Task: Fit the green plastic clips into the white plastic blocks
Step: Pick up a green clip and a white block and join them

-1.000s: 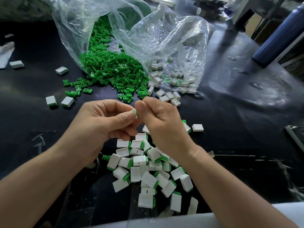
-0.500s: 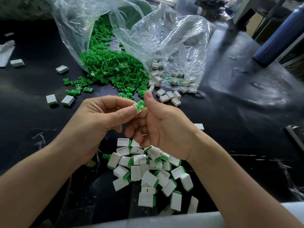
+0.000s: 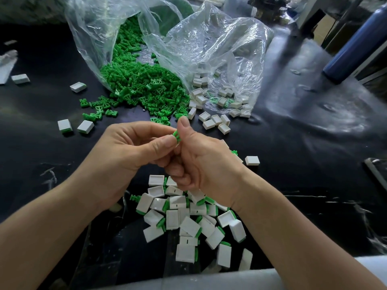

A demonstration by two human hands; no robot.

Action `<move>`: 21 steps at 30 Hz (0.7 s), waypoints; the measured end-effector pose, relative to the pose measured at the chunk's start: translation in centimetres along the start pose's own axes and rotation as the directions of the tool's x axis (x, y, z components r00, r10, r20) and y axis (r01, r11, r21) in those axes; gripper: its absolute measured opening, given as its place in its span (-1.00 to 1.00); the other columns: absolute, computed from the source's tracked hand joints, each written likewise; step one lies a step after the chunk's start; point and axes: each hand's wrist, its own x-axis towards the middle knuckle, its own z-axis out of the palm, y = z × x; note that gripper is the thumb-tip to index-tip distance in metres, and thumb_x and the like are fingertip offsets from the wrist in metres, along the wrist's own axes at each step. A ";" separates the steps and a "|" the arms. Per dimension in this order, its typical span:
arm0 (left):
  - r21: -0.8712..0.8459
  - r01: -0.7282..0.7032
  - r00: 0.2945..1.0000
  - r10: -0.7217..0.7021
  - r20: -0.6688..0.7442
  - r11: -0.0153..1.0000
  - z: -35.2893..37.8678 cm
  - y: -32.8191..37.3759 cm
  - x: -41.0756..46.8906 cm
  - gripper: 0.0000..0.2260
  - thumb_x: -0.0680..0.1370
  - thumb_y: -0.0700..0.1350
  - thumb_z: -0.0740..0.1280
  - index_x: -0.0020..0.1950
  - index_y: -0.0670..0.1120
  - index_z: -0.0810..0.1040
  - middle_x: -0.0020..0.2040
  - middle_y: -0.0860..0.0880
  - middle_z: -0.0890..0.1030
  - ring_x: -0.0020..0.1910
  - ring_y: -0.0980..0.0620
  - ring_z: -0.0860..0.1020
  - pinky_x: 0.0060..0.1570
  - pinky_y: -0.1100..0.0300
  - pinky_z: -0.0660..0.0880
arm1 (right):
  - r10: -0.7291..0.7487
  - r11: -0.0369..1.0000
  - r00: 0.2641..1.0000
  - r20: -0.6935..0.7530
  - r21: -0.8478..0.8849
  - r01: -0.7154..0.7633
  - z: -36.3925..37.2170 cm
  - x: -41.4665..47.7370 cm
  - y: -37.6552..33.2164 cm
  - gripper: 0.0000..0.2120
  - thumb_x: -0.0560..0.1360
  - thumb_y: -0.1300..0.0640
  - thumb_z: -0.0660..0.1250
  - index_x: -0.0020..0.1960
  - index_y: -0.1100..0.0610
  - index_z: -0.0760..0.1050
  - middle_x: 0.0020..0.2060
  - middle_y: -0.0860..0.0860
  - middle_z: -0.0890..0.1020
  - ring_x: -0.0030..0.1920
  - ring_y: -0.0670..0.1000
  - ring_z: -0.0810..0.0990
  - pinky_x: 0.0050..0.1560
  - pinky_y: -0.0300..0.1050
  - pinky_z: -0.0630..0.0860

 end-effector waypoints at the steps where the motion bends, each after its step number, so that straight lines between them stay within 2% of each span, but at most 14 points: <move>1: 0.004 -0.002 1.000 0.002 -0.008 1.000 0.0 -0.1 0.0 -0.76 0.28 -0.11 0.39 -0.14 -0.20 0.65 -0.36 -0.16 0.62 -0.44 -0.06 0.55 -0.35 0.17 0.54 | -0.008 1.000 1.000 -0.010 -0.024 0.008 0.1 0.0 0.1 -0.45 0.52 -0.25 -0.09 -0.27 0.16 0.39 -0.38 0.04 0.36 -0.48 -0.10 0.25 -0.52 -0.31 0.17; 6: 0.032 -0.010 1.000 0.011 -0.016 0.999 0.0 -0.3 -0.1 -0.79 0.31 -0.14 0.39 -0.13 -0.20 0.66 -0.38 -0.20 0.58 -0.42 -0.11 0.50 -0.35 0.12 0.51 | -0.012 0.998 0.999 -0.032 -0.056 0.011 0.2 0.1 0.4 -0.45 0.54 -0.25 -0.09 -0.29 0.14 0.39 -0.39 0.02 0.35 -0.49 -0.11 0.25 -0.55 -0.33 0.18; 9: 0.025 -0.022 1.000 0.022 0.007 0.999 0.1 -0.2 -0.2 -0.72 0.23 -0.09 0.54 -0.12 -0.17 0.68 -0.37 -0.23 0.56 -0.41 -0.10 0.50 -0.33 0.12 0.52 | -0.018 0.998 0.999 -0.027 -0.060 0.016 0.1 -0.1 0.3 -0.45 0.55 -0.24 -0.09 -0.30 0.14 0.40 -0.45 -0.02 0.35 -0.52 -0.13 0.25 -0.54 -0.32 0.17; 11: 0.019 -0.023 1.000 0.023 0.006 1.000 0.0 -0.2 -0.2 -0.66 0.23 0.00 0.55 -0.11 -0.16 0.68 -0.36 -0.25 0.56 -0.39 -0.13 0.49 -0.28 0.03 0.52 | -0.029 0.998 0.999 -0.029 -0.065 0.027 0.2 -0.1 0.3 -0.45 0.54 -0.24 -0.09 -0.29 0.14 0.40 -0.43 0.00 0.34 -0.50 -0.12 0.24 -0.53 -0.32 0.17; 13: 0.009 -0.015 1.000 0.015 -0.010 1.000 0.0 -0.3 -0.2 -0.67 0.23 -0.04 0.53 -0.10 -0.19 0.67 -0.37 -0.28 0.54 -0.38 -0.17 0.48 -0.24 -0.11 0.52 | -0.040 0.998 0.999 -0.029 -0.052 0.039 0.3 -0.1 0.3 -0.46 0.54 -0.24 -0.09 -0.29 0.12 0.42 -0.41 0.01 0.34 -0.50 -0.12 0.24 -0.53 -0.32 0.17; 15: 0.015 -0.016 1.000 0.017 -0.011 1.000 0.1 -0.3 -0.2 -0.72 0.27 -0.09 0.51 -0.10 -0.20 0.66 -0.38 -0.28 0.53 -0.40 -0.17 0.48 -0.26 -0.18 0.52 | -0.056 0.998 0.998 -0.017 -0.012 0.056 0.4 -0.1 0.4 -0.47 0.55 -0.22 -0.09 -0.30 0.06 0.47 -0.42 -0.01 0.36 -0.50 -0.14 0.25 -0.54 -0.34 0.18; 17: 0.016 -0.026 1.000 0.026 0.006 1.000 0.1 -0.2 -0.2 -0.79 0.28 -0.20 0.50 -0.12 -0.22 0.65 -0.40 -0.28 0.53 -0.44 -0.16 0.50 -0.35 -0.09 0.54 | -0.074 0.997 0.997 0.002 0.006 0.074 0.5 -0.1 0.4 -0.46 0.55 -0.21 -0.09 -0.33 -0.02 0.53 -0.45 -0.07 0.41 -0.51 -0.15 0.28 -0.53 -0.33 0.20; 19: 0.001 -0.036 0.999 0.036 0.022 0.999 0.2 -0.1 -0.2 -0.77 0.29 -0.13 0.43 -0.14 -0.24 0.64 -0.41 -0.29 0.53 -0.48 -0.15 0.50 -0.42 0.04 0.54 | -0.070 0.997 0.998 0.003 0.015 0.070 0.5 0.0 0.5 -0.45 0.55 -0.22 -0.07 -0.39 -0.05 0.53 -0.48 -0.09 0.43 -0.50 -0.14 0.32 -0.52 -0.31 0.24; 21: -0.015 -0.035 0.999 0.035 0.016 0.999 0.3 -0.1 -0.1 -0.75 0.30 -0.09 0.37 -0.14 -0.25 0.63 -0.42 -0.23 0.54 -0.48 -0.12 0.50 -0.43 0.09 0.53 | -0.068 0.997 0.998 0.011 0.029 0.067 0.4 0.0 0.4 -0.46 0.54 -0.22 -0.06 -0.40 -0.08 0.54 -0.46 -0.06 0.40 -0.49 -0.13 0.32 -0.50 -0.31 0.26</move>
